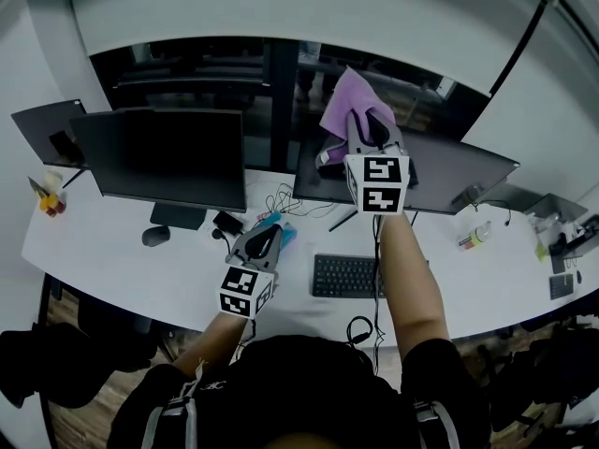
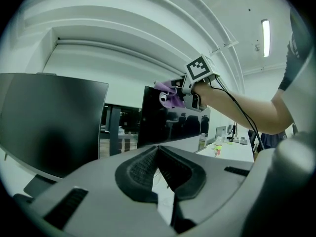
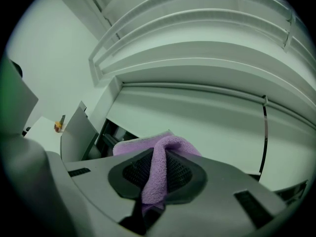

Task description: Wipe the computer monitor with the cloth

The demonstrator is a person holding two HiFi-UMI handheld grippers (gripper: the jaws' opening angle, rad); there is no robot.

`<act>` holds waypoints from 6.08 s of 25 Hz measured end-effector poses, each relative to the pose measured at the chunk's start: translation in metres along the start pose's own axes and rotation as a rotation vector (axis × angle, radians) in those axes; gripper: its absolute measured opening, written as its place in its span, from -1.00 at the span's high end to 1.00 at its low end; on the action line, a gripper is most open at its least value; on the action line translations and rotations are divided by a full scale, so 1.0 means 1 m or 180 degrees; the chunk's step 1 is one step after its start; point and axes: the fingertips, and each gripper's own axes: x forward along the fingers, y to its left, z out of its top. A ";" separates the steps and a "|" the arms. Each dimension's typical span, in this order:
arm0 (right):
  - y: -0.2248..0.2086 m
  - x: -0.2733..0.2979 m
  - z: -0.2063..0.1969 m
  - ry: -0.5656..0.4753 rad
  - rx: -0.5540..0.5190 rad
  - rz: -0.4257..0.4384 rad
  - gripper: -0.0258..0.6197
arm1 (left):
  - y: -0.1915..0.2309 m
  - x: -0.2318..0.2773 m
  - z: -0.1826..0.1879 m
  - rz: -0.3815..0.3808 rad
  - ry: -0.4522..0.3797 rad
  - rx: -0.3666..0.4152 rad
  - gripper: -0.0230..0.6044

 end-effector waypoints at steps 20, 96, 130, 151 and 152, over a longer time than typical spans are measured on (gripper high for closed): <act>-0.099 -0.025 -0.038 0.0516 0.0467 0.0084 0.67 | -0.062 0.033 0.007 -0.0123 0.0025 0.0103 0.89; -0.454 -0.165 -0.186 0.1134 0.0221 -0.1051 0.67 | -0.237 0.141 -0.019 -0.0422 0.0320 0.0404 0.89; -0.494 -0.192 -0.251 0.1231 0.0936 -0.1500 0.68 | -0.245 0.141 -0.024 -0.0517 0.0344 0.0425 0.89; -0.465 -0.188 -0.338 0.1387 0.0922 -0.1509 0.71 | -0.248 0.156 -0.036 -0.0569 0.0465 0.0450 0.89; -0.463 -0.188 -0.342 0.1402 0.0939 -0.1523 0.71 | -0.249 0.157 -0.036 -0.0574 0.0471 0.0449 0.89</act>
